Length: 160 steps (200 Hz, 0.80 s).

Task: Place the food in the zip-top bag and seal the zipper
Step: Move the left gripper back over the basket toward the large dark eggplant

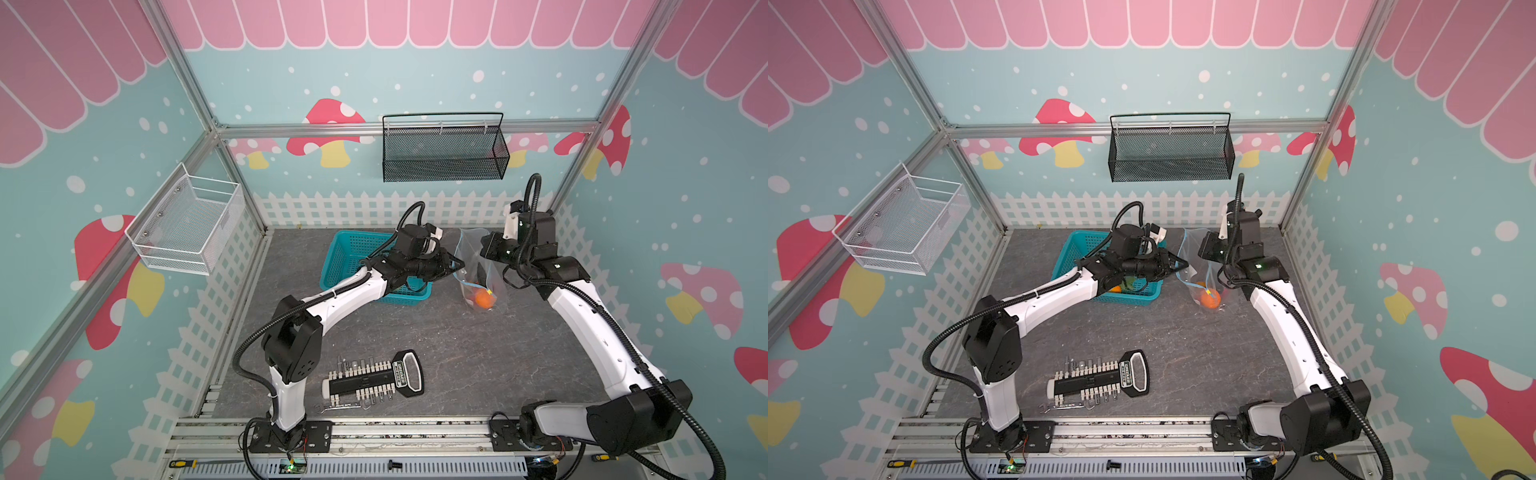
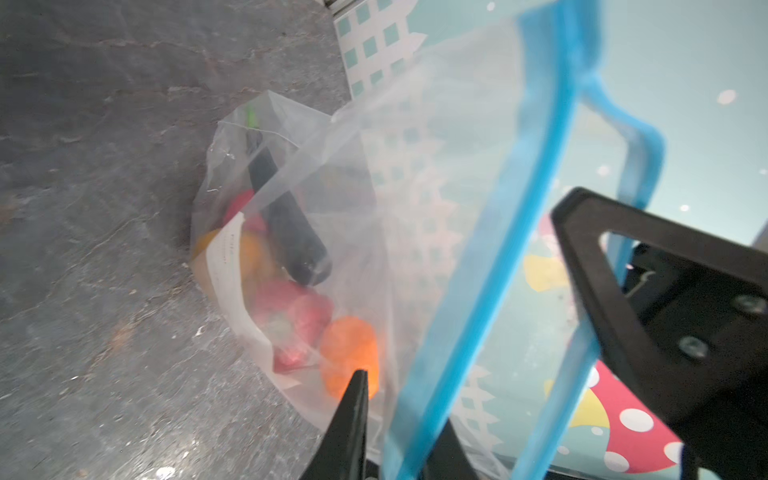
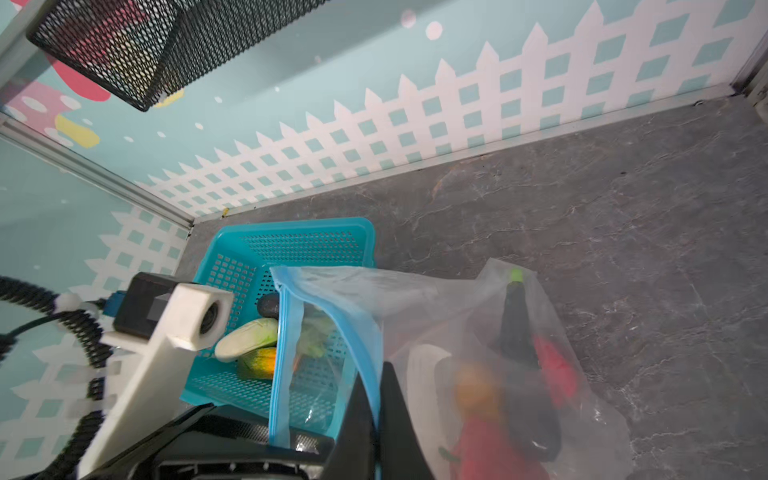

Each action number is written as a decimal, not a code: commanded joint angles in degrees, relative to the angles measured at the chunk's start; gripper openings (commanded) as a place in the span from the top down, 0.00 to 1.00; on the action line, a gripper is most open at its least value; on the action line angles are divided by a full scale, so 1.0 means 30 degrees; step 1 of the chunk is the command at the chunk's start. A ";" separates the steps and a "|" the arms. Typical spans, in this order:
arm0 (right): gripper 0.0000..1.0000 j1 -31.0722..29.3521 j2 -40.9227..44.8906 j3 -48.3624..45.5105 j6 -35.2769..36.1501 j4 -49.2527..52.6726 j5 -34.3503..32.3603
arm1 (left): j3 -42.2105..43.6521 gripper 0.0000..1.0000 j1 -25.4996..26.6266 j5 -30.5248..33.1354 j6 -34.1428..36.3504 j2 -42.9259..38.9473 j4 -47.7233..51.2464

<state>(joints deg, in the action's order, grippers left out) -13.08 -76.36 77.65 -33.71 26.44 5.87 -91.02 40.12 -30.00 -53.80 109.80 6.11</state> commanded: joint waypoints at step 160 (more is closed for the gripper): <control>0.99 -0.1052 -0.1932 -0.0653 -0.0627 -0.2860 0.1585 | -0.1993 0.29 -0.5388 0.7218 0.7943 0.0576 1.1982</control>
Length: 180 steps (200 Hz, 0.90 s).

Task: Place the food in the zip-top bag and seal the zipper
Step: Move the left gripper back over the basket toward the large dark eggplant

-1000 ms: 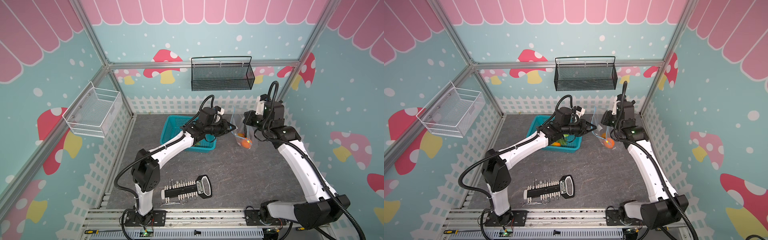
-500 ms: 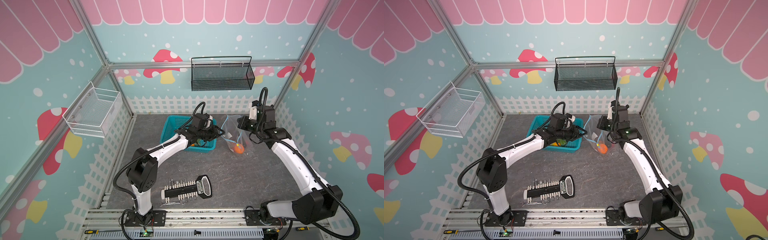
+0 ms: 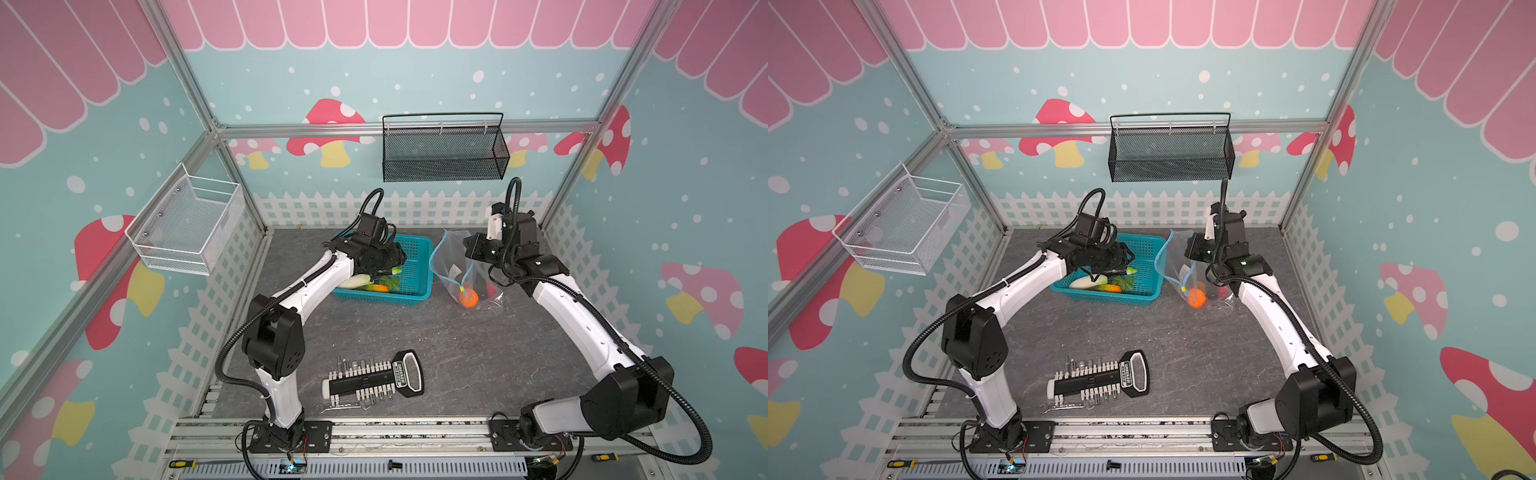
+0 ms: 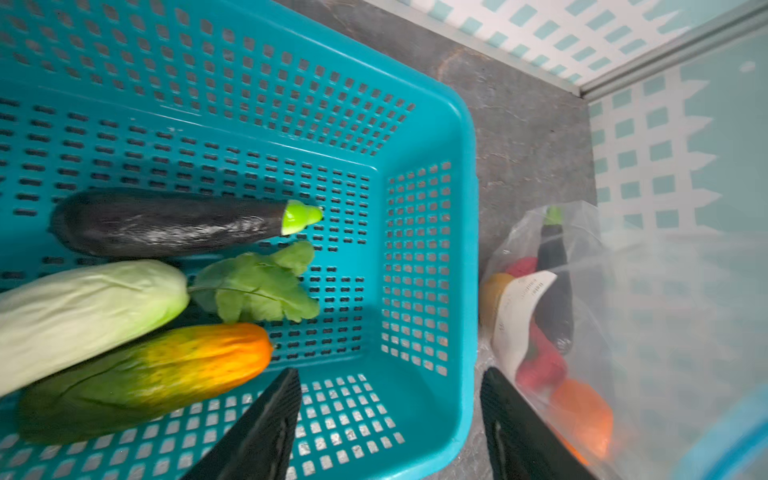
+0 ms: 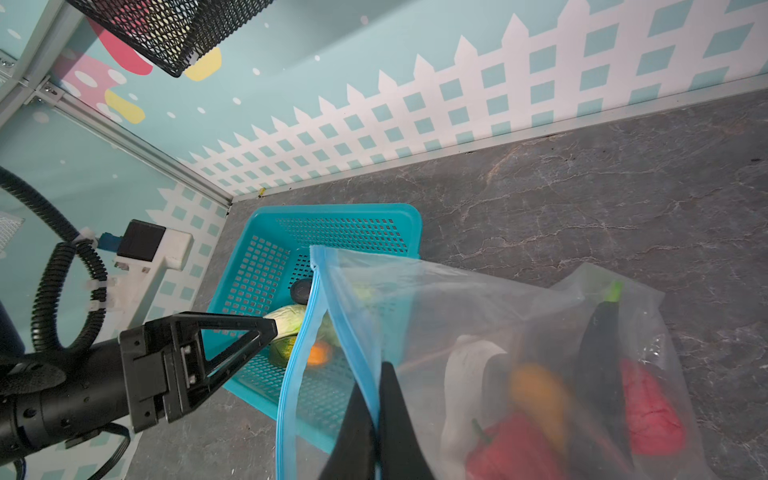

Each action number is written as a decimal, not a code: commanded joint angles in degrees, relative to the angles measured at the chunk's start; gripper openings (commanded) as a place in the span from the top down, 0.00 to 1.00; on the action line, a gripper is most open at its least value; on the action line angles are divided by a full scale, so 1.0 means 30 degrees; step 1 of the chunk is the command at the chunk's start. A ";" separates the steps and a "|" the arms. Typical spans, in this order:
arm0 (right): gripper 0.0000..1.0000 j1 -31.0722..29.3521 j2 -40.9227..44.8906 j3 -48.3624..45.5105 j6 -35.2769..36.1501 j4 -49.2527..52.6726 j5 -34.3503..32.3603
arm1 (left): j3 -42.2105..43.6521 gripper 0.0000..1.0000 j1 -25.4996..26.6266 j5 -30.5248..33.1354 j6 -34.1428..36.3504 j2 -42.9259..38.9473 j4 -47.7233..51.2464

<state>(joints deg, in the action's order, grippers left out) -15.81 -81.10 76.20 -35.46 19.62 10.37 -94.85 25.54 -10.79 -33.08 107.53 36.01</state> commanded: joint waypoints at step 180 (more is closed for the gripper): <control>0.99 -0.0149 -0.1205 -0.0847 0.0081 -0.1441 0.0662 | -0.3558 0.27 -0.2627 0.1812 -0.0155 0.5888 0.1850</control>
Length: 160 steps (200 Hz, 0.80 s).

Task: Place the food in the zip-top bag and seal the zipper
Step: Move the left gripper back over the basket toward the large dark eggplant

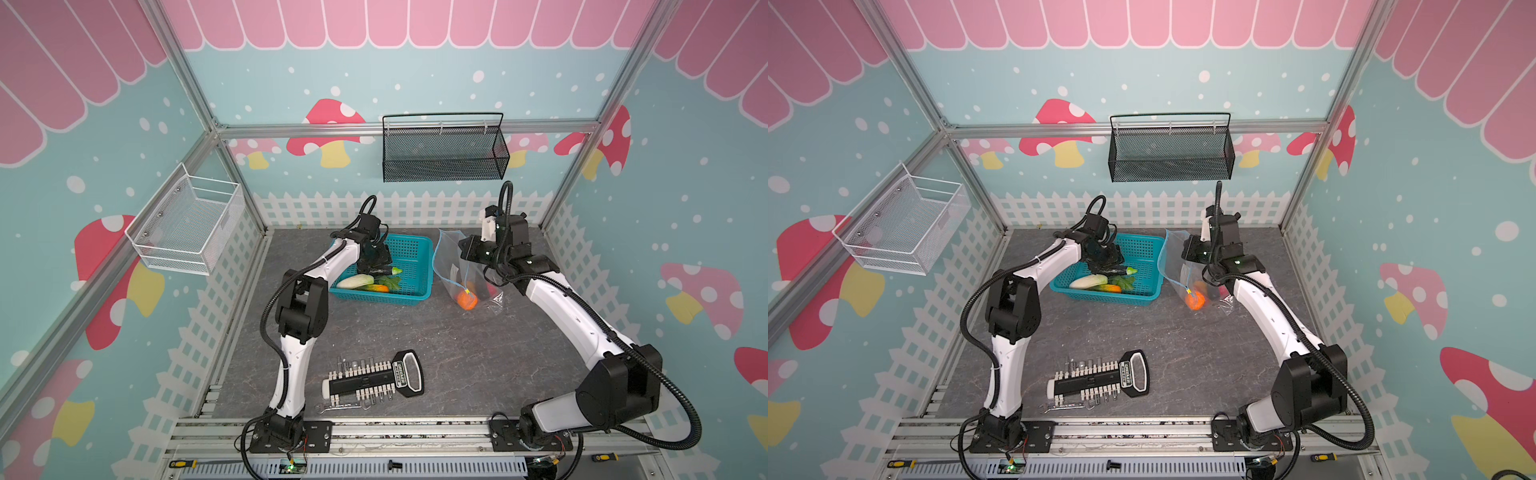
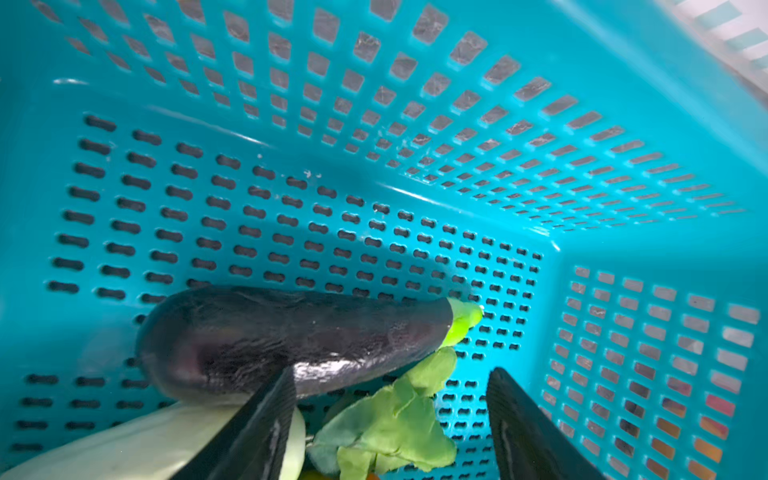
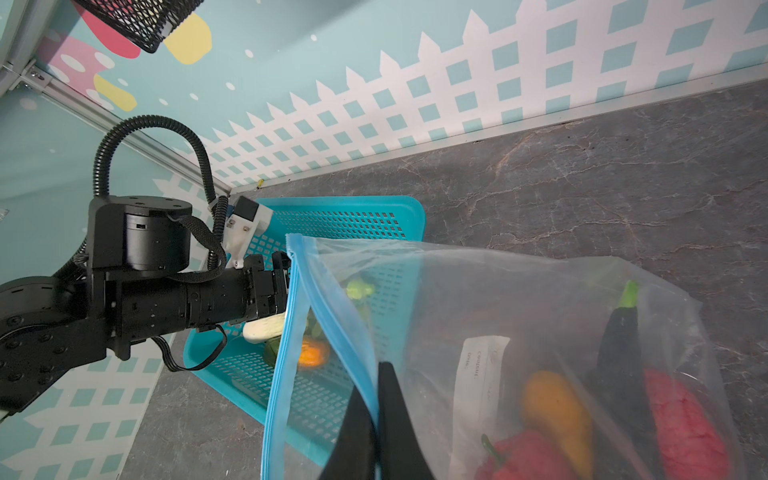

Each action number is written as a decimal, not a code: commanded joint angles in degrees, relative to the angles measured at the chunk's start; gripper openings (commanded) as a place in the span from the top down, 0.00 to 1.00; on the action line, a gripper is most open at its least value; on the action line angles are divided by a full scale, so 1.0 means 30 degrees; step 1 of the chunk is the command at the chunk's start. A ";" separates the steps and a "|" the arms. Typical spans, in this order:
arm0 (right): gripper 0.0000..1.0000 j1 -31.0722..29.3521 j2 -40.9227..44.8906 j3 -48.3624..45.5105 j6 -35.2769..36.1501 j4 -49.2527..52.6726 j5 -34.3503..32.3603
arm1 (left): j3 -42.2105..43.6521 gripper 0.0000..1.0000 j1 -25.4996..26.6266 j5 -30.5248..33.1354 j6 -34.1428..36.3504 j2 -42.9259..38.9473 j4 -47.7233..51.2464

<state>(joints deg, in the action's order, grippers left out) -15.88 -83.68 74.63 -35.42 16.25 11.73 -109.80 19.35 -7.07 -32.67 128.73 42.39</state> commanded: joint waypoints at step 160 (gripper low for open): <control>0.99 -0.0127 -0.0602 -0.0266 -0.0096 -0.0585 0.0566 | -0.1150 0.23 -0.1127 -0.1057 -0.0450 0.1612 -0.0551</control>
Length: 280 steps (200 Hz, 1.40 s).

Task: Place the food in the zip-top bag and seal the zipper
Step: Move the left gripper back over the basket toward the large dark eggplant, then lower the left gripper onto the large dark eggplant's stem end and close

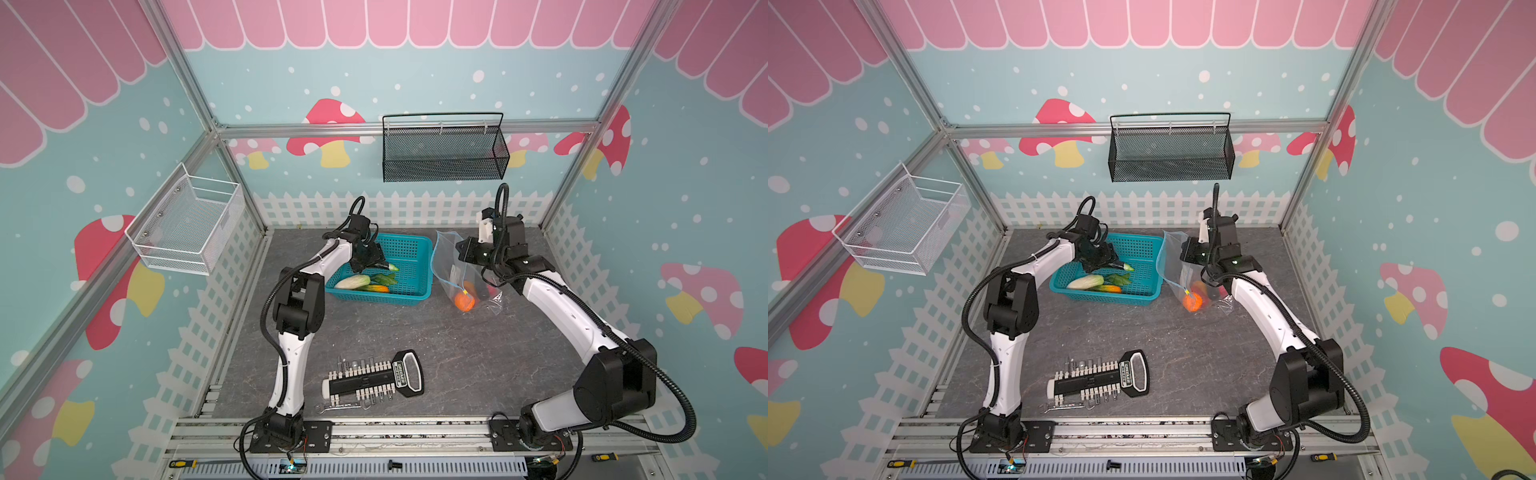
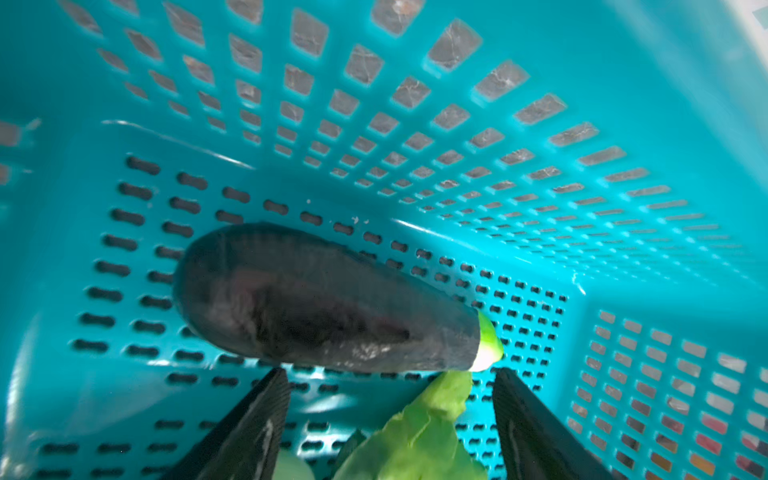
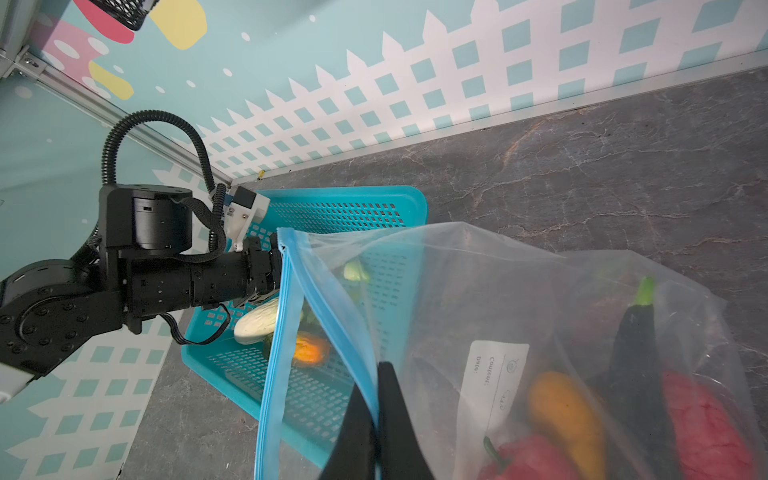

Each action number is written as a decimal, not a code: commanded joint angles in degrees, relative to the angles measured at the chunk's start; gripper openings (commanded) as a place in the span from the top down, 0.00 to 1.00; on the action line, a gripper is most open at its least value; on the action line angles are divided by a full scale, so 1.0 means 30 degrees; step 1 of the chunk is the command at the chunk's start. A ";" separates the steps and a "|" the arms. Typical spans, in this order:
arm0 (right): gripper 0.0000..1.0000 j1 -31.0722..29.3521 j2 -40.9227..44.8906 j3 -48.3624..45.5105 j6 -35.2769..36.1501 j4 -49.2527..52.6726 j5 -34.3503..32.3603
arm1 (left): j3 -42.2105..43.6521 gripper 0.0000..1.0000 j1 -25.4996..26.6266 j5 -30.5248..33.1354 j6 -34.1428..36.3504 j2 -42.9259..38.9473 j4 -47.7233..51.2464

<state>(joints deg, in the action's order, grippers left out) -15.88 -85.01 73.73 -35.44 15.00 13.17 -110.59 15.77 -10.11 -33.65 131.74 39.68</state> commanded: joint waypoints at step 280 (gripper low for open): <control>0.99 -0.0125 -0.0078 -0.0279 -0.0333 -0.0521 0.0701 | -0.0331 0.40 -0.0158 0.2185 -0.4208 0.1915 -0.3798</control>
<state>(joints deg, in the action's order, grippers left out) -15.88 -85.01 73.71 -36.07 14.92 15.03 -109.71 15.66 -4.36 -44.84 135.22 28.67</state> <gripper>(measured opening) 0.047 0.622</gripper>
